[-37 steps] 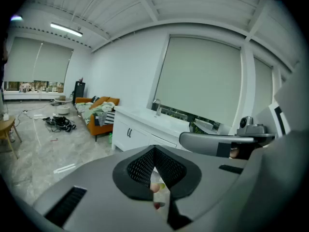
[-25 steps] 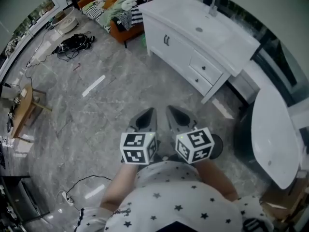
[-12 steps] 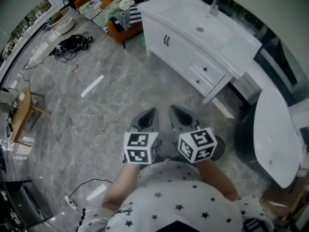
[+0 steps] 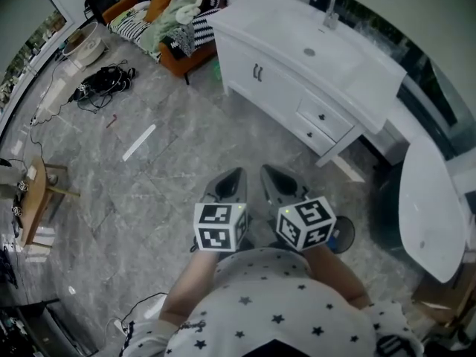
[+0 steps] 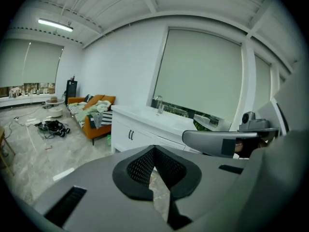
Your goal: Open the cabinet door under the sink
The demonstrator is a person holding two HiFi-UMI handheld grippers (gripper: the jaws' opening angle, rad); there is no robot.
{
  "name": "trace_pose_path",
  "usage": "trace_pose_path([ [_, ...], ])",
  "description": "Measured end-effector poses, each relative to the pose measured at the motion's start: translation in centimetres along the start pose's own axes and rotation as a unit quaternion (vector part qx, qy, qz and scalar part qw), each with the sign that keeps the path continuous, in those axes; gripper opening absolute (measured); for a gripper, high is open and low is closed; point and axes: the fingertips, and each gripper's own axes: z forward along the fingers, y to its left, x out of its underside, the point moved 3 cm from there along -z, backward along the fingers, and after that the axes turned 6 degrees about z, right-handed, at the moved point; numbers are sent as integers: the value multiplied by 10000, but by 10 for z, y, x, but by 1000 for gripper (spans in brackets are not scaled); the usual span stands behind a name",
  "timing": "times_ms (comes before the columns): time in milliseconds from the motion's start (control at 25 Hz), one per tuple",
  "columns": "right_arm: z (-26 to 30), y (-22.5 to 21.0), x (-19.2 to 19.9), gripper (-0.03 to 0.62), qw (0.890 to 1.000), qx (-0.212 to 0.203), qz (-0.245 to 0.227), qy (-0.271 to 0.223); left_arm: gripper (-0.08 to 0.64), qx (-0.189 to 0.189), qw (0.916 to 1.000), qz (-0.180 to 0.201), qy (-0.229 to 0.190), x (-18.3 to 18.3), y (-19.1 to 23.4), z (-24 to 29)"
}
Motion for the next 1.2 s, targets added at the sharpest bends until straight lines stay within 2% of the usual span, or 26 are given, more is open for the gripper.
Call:
trace_pose_path([
  [360,87,5,-30,6,9997,217,126,-35,5,322,9993,143,122,-31,74,42],
  [720,159,5,-49,6,9986,458,223,-147,4,464,9985,226,162,-56,144,77],
  [1200,218,9,-52,6,9970,664,376,-149,5,690,9971,201,231,-64,199,103],
])
